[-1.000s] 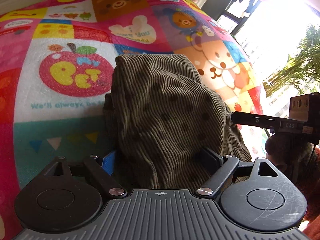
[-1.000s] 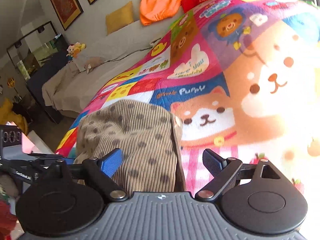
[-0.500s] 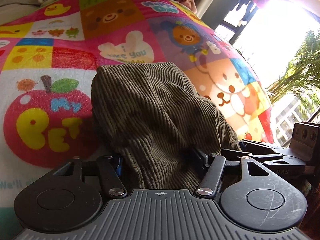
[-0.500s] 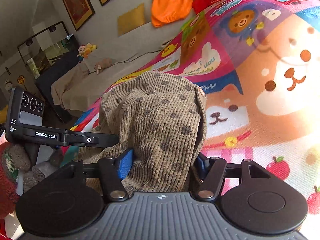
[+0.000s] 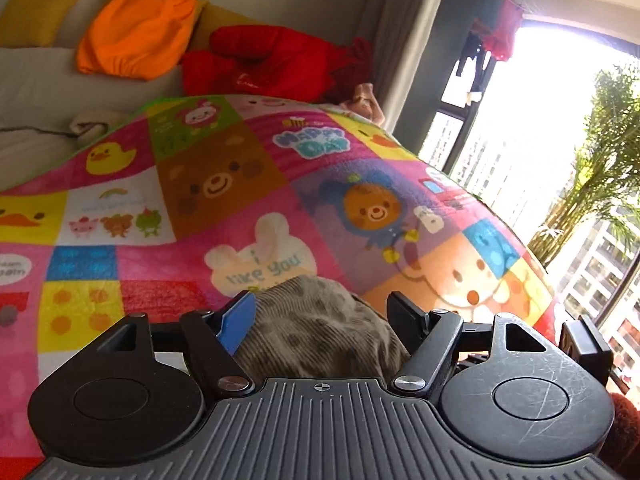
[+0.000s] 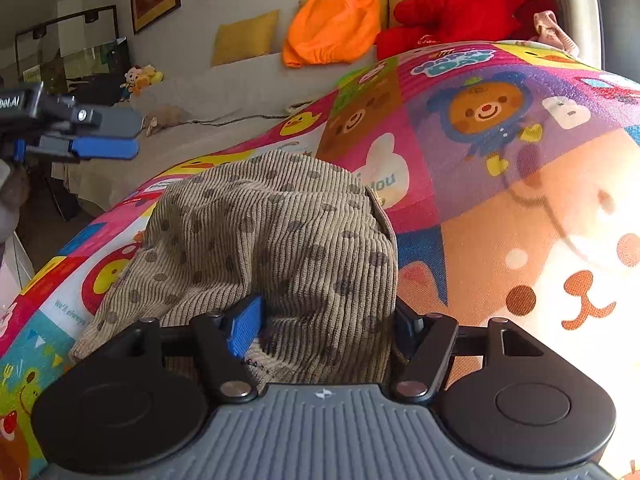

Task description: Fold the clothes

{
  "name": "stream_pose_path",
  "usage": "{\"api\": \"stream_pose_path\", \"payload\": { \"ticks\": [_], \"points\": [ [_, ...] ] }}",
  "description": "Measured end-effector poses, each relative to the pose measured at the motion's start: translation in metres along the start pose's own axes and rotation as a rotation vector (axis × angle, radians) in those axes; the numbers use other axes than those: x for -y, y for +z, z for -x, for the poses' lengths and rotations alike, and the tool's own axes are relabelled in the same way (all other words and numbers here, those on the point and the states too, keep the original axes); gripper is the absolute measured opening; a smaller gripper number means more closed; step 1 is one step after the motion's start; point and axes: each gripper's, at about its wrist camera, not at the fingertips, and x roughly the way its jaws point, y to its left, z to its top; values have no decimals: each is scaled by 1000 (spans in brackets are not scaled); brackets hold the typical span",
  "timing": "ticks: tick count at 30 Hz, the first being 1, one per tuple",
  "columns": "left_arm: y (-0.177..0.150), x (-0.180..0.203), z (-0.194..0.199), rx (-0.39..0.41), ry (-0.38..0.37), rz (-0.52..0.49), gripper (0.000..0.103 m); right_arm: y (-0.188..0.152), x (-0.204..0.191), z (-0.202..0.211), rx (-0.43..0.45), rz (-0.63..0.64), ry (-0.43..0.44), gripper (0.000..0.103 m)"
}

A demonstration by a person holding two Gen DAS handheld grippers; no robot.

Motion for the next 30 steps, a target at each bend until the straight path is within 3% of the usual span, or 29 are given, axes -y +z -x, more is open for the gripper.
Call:
{"api": "stream_pose_path", "payload": {
  "ticks": [5, 9, 13, 16, 17, 19, 26, 28, 29, 30],
  "points": [
    [20, 16, -37, -51, -123, 12, 73, -14, -13, 21, -17, 9, 9, 67],
    [8, 8, -63, -65, -106, -5, 75, -8, -20, 51, 45, 70, -10, 68],
    [12, -5, -56, -56, -138, 43, 75, 7, -31, 58, 131, 156, 17, 73],
    [12, -8, -32, 3, -128, 56, 77, 6, -41, 23, 51, 176, 58, 73],
    [11, -10, -22, 29, -122, 59, 79, 0, -44, 13, 23, 191, 45, 80],
    [6, -18, -7, 67, -99, 68, 83, -16, -50, 7, 37, 232, 2, 83],
    [2, -40, -18, 45, -49, 190, 75, -26, -58, 15, 43, 207, -33, 84],
    [-2, -32, -10, 60, -9, 164, 76, -30, -58, 21, 46, 160, -41, 89],
    [-6, -25, -1, 72, 26, 146, 78, -34, -58, 26, 43, 138, -35, 97],
    [-15, -19, 10, 86, 59, 131, 86, -39, -57, 31, 34, 122, -27, 103]
  ]
}}
